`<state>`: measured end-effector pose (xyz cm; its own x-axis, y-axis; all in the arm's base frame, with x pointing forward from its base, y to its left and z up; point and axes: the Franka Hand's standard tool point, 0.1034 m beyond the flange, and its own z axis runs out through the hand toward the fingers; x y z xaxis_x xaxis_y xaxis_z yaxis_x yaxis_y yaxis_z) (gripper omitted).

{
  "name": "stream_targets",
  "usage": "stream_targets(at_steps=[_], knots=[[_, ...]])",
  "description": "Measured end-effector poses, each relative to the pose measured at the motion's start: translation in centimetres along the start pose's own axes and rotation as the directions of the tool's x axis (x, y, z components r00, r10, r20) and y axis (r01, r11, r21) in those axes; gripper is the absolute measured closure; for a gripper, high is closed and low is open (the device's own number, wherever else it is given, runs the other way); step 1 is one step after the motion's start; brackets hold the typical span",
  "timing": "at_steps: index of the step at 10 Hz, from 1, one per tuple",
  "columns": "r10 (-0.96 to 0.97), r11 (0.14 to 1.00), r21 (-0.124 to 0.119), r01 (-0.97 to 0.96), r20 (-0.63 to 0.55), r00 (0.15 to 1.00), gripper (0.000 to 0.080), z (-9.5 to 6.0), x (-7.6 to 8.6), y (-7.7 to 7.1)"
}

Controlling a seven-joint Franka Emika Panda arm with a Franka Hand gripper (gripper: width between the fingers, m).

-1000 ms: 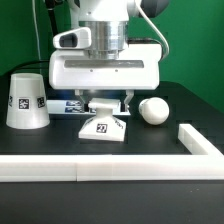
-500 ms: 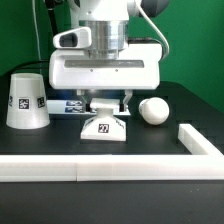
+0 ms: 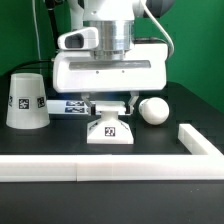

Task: Assemble lamp

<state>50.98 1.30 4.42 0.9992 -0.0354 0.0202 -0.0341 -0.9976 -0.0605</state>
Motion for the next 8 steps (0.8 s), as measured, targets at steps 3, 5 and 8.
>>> stream_targets(at_steps=[3, 5, 8], knots=[[-0.032, 0.999, 0.011, 0.033, -0.036, 0.999, 0.0263, 0.2, 3.2, -1.9], [-0.057, 0.998, 0.016, 0.058, -0.061, 0.997, 0.0263, 0.3, 5.3, -3.7], [-0.100, 0.994, 0.022, 0.103, -0.092, 0.991, 0.0262, 0.5, 7.7, -6.8]])
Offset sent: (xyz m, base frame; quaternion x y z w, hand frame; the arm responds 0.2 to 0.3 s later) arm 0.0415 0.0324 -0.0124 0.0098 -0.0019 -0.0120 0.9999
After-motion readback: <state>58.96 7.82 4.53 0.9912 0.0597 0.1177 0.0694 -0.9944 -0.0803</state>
